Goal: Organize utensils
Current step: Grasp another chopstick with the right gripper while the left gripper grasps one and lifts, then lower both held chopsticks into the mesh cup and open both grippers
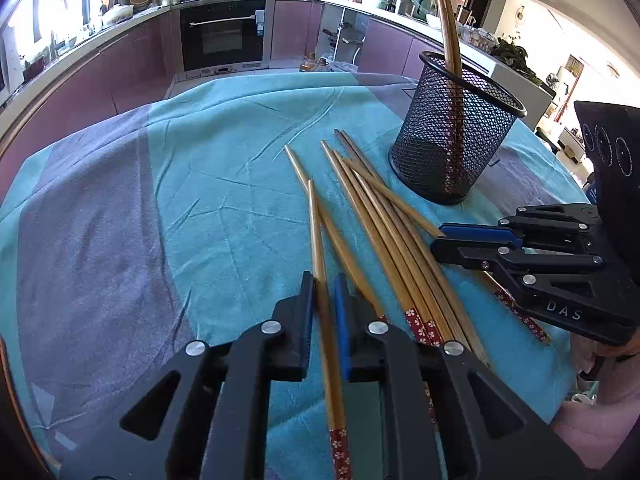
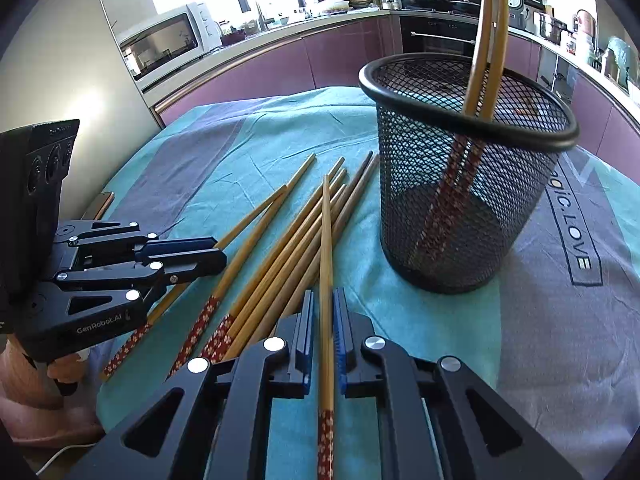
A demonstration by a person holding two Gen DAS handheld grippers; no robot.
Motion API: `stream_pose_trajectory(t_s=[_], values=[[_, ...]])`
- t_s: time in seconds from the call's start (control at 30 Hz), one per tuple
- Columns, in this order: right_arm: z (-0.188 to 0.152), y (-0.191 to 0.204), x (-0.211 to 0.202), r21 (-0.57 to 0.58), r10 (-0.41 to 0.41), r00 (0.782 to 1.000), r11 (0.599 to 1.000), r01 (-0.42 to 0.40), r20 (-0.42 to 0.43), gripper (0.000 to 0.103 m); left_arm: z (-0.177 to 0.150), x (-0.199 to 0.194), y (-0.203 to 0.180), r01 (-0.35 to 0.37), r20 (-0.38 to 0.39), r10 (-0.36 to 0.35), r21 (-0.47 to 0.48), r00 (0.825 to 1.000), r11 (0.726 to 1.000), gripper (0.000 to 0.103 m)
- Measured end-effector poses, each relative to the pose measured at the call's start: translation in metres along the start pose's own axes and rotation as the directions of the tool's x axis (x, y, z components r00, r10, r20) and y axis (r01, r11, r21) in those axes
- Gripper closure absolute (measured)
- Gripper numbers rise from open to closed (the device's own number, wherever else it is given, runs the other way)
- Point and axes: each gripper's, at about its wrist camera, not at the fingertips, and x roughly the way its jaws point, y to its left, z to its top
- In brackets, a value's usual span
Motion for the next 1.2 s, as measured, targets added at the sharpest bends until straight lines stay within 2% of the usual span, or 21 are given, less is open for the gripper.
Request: stream_pose_trajectory(t_s=[0.07, 0.3, 0.4, 0.6, 0.93, 1.2], values=[[0.0, 0.0, -0.004, -0.003, 0.007, 1.0, 1.0, -0.007, 0.01, 0.097, 0.001, -0.001, 0.0, -0.012, 0.004, 0.012, -0.01, 1.0, 1.0, 0.095], [0.004, -0.001, -0.042, -0.012, 0.026, 0.993, 1.0, -0.025, 0.112, 0.097, 0.011, -0.029, -0.001, 0.033, 0.071, -0.033, -0.004, 0.997, 0.999, 0.096], [0.007, -0.006, -0.06, -0.001, 0.038, 0.987, 0.999, -0.038, 0.159, 0.097, 0.019, -0.047, -0.003, 0.082, 0.109, -0.082, 0.003, 0.991, 0.997, 0.096], [0.013, -0.021, -0.097, 0.025, 0.049, 0.965, 0.998, -0.058, 0.257, 0.097, 0.034, -0.082, -0.007, 0.131, 0.177, -0.135, 0.039, 0.975, 0.991, 0.096], [0.033, -0.037, -0.131, 0.03, 0.044, 0.93, 0.998, -0.059, 0.364, 0.097, 0.059, -0.139, -0.015, 0.179, 0.317, -0.197, 0.085, 0.928, 0.98, 0.096], [0.057, -0.036, -0.159, -0.014, 0.026, 0.904, 1.0, -0.022, 0.426, 0.097, 0.1, -0.162, -0.029, 0.21, 0.423, -0.229, 0.09, 0.877, 0.973, 0.096]])
